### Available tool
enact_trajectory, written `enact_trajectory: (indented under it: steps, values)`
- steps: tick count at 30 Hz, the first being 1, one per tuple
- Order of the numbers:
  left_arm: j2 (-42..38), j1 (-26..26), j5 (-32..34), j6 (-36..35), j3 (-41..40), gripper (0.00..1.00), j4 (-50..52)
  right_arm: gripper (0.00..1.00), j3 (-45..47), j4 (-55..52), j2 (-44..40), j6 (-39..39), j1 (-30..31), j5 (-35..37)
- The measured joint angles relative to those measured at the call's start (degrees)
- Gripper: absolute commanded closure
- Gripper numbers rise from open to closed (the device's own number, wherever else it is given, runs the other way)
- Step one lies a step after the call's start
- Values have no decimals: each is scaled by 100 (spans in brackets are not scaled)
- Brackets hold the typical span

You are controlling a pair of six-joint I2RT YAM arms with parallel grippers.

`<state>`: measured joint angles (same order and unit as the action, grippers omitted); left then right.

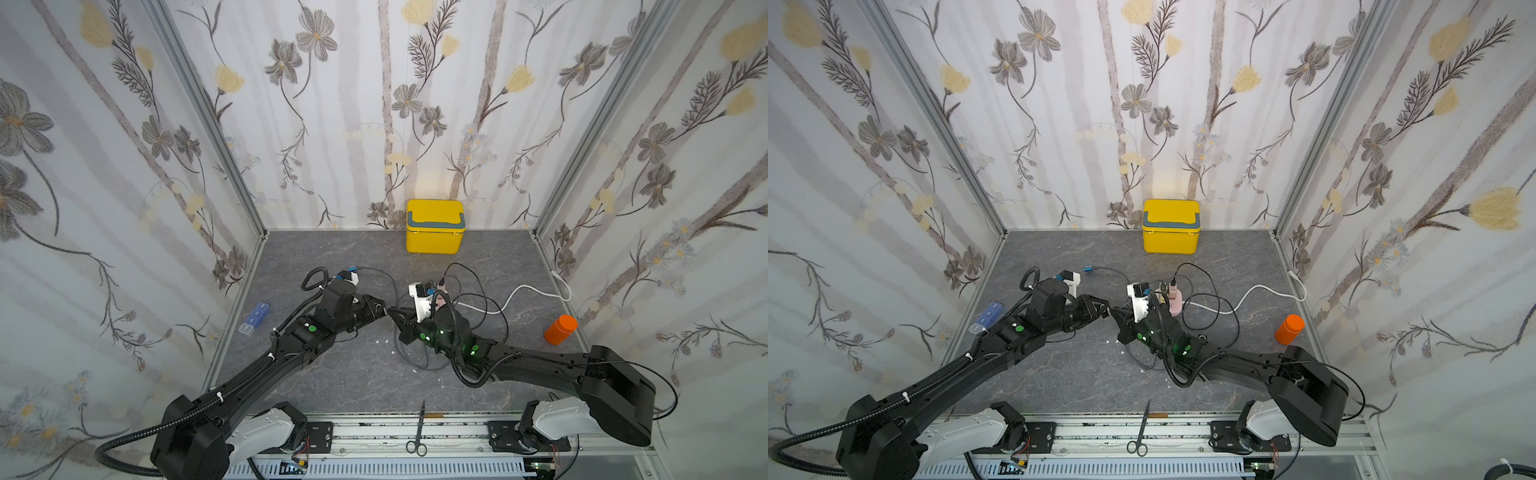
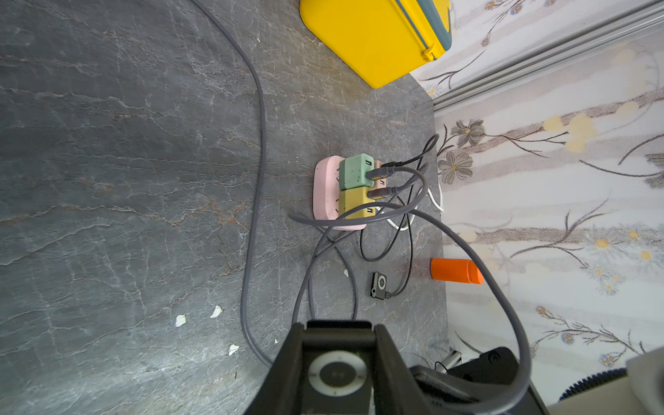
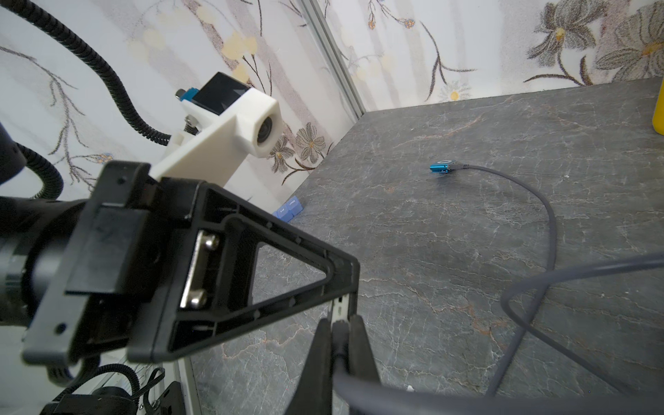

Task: Charge mp3
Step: Insert the charging cable into the MP3 player.

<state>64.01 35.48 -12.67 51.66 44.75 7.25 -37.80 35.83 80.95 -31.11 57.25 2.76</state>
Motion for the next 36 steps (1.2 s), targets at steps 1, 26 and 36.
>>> enact_trajectory:
  steps: [1, 26, 36]
  values:
    - [26, 2, -7, 0, 33, 83, 44, 100, 7, 2, -2, -33, 0, 7]
    - [-17, 70, 350, -28, 46, 83, -225, 100, -459, -317, 203, -363, -55, 203]
    - [28, 70, 212, -28, 162, 83, 422, 95, -238, -227, 225, -264, -81, -254]
